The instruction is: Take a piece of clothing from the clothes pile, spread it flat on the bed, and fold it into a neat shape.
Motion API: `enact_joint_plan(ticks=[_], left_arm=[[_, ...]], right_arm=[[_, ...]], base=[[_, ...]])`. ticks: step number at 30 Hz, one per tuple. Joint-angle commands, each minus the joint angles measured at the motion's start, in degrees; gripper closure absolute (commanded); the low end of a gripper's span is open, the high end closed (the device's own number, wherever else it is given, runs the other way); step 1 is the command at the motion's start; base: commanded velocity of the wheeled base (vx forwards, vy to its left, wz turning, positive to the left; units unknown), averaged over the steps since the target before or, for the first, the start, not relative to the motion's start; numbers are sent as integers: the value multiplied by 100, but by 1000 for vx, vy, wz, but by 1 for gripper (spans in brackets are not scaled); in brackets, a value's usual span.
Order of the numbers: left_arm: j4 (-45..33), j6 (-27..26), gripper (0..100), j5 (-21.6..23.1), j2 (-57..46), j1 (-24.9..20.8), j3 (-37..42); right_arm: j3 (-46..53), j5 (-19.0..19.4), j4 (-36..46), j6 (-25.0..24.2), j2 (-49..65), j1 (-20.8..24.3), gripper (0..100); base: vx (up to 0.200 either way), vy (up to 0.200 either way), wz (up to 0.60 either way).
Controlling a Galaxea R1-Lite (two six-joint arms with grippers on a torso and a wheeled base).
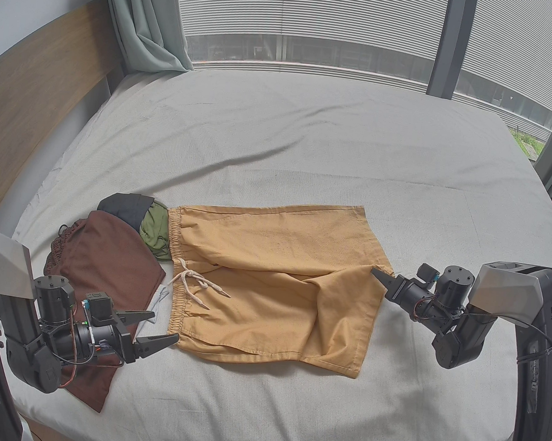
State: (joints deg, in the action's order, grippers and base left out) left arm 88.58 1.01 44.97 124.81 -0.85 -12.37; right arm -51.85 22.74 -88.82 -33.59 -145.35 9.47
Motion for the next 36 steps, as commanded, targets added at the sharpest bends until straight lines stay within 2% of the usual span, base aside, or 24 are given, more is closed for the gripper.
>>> enact_joint_plan(ticks=[1, 17, 21, 22, 23, 26, 32, 36], left_arm=[[2, 4, 0, 3, 0, 6, -11], [2, 4, 0, 3, 52, 6, -2], [10, 4, 0, 3, 228, 6, -11], [10, 4, 0, -6, 281, 15, -11], [2, 4, 0, 3, 299, 15, -11], [10, 13, 0, -6, 430, 15, -19], [2, 110, 0, -15, 738, 24, -151], [2, 417, 0, -41, 940, 24, -327]], right_arm=[[69, -6, -12, 115, 138, -16, 0], [1423, 91, 23, 669, 1140, 20, 0], [2073, 592, 23, 854, 1360, 28, 0], [2091, 600, 31, 871, 1360, 28, 0], [2240, 759, 31, 1056, 1378, 28, 0], [2293, 811, 31, 1311, 1369, 37, 0], [2293, 811, 31, 1337, 1342, 55, 0], [2275, 811, 31, 1337, 1307, 64, 0]], base=[[0, 0, 0], [0, 0, 0], [0, 0, 0], [0, 0, 0], [0, 0, 0], [0, 0, 0], [0, 0, 0], [0, 0, 0]])
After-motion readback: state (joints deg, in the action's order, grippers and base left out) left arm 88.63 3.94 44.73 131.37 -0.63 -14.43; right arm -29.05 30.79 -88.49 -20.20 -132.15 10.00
